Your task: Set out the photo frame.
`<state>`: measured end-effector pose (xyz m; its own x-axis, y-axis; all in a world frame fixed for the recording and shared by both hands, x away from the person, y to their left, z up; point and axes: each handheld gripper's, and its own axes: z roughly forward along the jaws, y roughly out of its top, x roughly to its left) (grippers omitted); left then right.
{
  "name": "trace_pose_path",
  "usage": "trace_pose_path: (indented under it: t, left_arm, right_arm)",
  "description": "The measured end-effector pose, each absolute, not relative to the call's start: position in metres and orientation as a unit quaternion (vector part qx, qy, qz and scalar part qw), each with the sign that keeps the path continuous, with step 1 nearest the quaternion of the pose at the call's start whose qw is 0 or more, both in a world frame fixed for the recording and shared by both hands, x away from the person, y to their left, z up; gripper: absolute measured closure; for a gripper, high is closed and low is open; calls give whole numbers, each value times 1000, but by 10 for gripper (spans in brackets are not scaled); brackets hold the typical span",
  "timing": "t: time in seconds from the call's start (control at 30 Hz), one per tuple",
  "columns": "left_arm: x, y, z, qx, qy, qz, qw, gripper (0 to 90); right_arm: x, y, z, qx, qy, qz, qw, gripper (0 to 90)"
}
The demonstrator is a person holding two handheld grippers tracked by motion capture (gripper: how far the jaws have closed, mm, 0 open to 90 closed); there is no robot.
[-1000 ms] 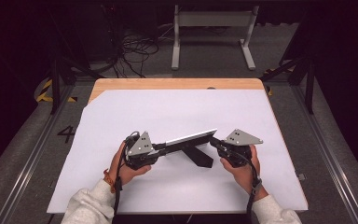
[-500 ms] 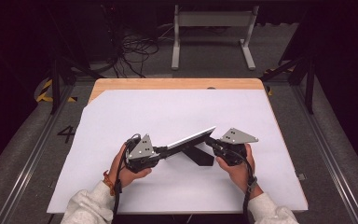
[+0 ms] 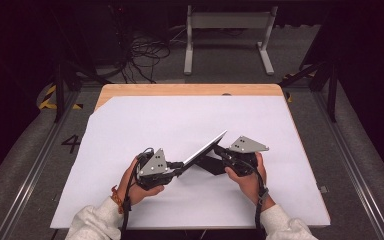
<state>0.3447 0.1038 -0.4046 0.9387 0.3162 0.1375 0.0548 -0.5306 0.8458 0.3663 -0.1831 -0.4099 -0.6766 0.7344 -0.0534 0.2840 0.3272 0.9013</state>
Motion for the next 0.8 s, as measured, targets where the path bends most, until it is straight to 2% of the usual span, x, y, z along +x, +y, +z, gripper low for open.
trace_pose_path:
  t: [0.8]
  left_arm:
    - [332,91,-403,868,94,141,467,739]
  right_arm:
    - [365,-169,-408,308,784,486,232,900]
